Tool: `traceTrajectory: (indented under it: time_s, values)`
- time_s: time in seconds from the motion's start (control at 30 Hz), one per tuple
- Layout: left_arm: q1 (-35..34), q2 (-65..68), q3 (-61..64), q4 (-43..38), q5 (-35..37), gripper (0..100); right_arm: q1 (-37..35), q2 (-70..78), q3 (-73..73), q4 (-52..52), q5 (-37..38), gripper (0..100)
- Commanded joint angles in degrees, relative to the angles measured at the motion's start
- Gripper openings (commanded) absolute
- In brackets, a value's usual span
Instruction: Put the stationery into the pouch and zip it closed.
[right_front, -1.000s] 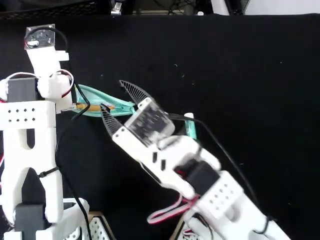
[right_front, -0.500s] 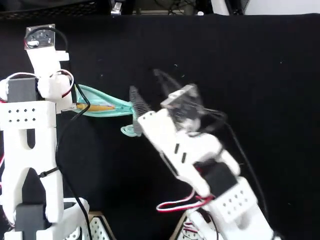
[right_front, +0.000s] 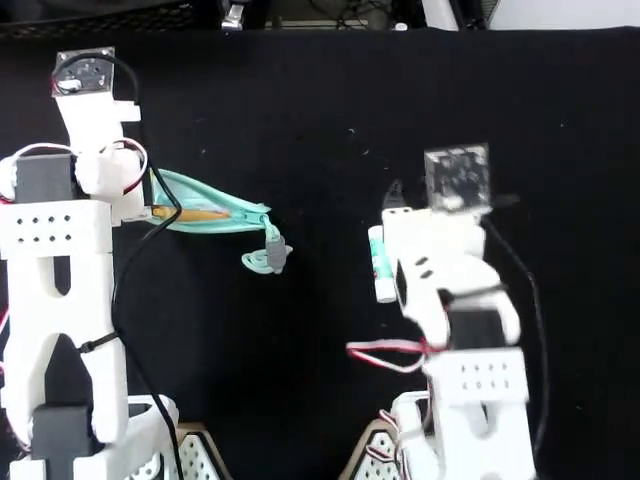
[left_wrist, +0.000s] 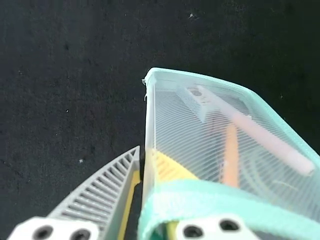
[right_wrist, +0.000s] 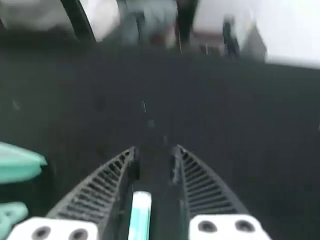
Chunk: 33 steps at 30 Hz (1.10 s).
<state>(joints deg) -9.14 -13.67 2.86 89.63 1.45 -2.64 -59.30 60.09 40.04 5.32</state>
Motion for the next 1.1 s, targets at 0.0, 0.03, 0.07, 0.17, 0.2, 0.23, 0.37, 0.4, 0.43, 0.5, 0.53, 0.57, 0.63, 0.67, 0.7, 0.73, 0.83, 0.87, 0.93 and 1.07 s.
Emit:
traceTrajectory:
  time_s: [0.0, 0.03, 0.07, 0.17, 0.2, 0.23, 0.37, 0.4, 0.43, 0.5, 0.53, 0.57, 0.63, 0.67, 0.7, 0.73, 0.83, 0.87, 0.93, 1.07]
  values:
    - [0.4, 0.88, 0.31, 0.62, -0.35, 3, 0.79, 10.86, -0.66, -1.85, -0.7, 10.3]
    - [0.4, 0.88, 0.66, 0.62, -0.35, 3, 0.44, 14.02, -0.75, -3.52, -0.7, 10.3]
    - [0.4, 1.23, 0.92, 0.62, -0.35, 3, 0.18, 17.1, -0.75, -5.19, -0.53, 10.3]
    - [0.31, 1.32, 1.89, 0.53, -0.35, 3, -1.05, 26.42, -1.54, -8.26, -0.18, 12.3]
    - [0.31, 1.32, 1.98, 0.53, -0.35, 3, -1.85, 29.58, -2.24, -8.62, -0.18, 14.8]
    - [0.31, 1.32, 2.15, 0.44, -0.35, 3, -2.46, 32.48, -3.38, -8.53, -0.18, 18.1]
    - [0.13, 1.41, 2.51, 0.44, -0.35, 3, -3.08, 43.65, -11.38, -6.59, -0.18, 25.0]
    - [0.04, 1.41, 2.51, 0.44, -0.35, 3, -3.08, 46.37, -13.85, -5.89, -0.18, 24.1]
    - [-0.04, 1.41, 2.51, 0.44, -0.35, 3, -3.08, 49.01, -16.31, -5.1, -0.18, 22.7]
    - [-0.04, 1.41, 2.51, 0.44, -0.35, 3, -3.16, 54.37, -21.32, -2.64, -0.18, 20.0]
    - [-0.04, 1.41, 2.51, 0.44, -0.35, 3, -3.25, 56.66, -23.6, -0.97, -0.18, 19.1]
    - [-0.04, 1.41, 2.51, 0.44, -0.35, 3, -3.25, 58.86, -25.98, 0.62, -0.18, 18.5]
    - [-0.04, 1.41, 2.51, 0.44, -0.35, 3, -3.25, 62.64, -30.55, 4.4, -0.18, 18.2]
    - [-0.04, 1.41, 2.51, 0.44, -0.35, 3, -3.25, 64.04, -32.57, 6.33, -0.18, 18.1]
    - [-0.04, 1.41, 2.51, 0.44, -0.35, 3, -3.25, 65.36, -34.42, 8.09, -0.18, 18.1]
    - [-0.04, 1.41, 2.51, 0.44, -0.35, 3, -3.25, 66.42, -36.0, 9.76, -0.18, 18.1]
    - [-0.04, 1.49, 2.59, 0.44, -0.35, 3, -3.25, 69.23, -40.04, 13.45, -0.18, 18.1]
    - [-0.04, 1.49, 2.59, 0.44, -0.35, 3, -3.25, 69.93, -41.01, 14.33, -0.18, 18.0]
    - [-0.04, 1.49, 3.3, -0.18, -0.35, 3, -3.25, 70.99, -42.68, 16.09, -0.18, 16.5]
    - [-0.04, 1.49, 5.76, -2.9, -0.62, 3, -3.25, 70.73, -44.88, 18.29, -0.18, 0.7]
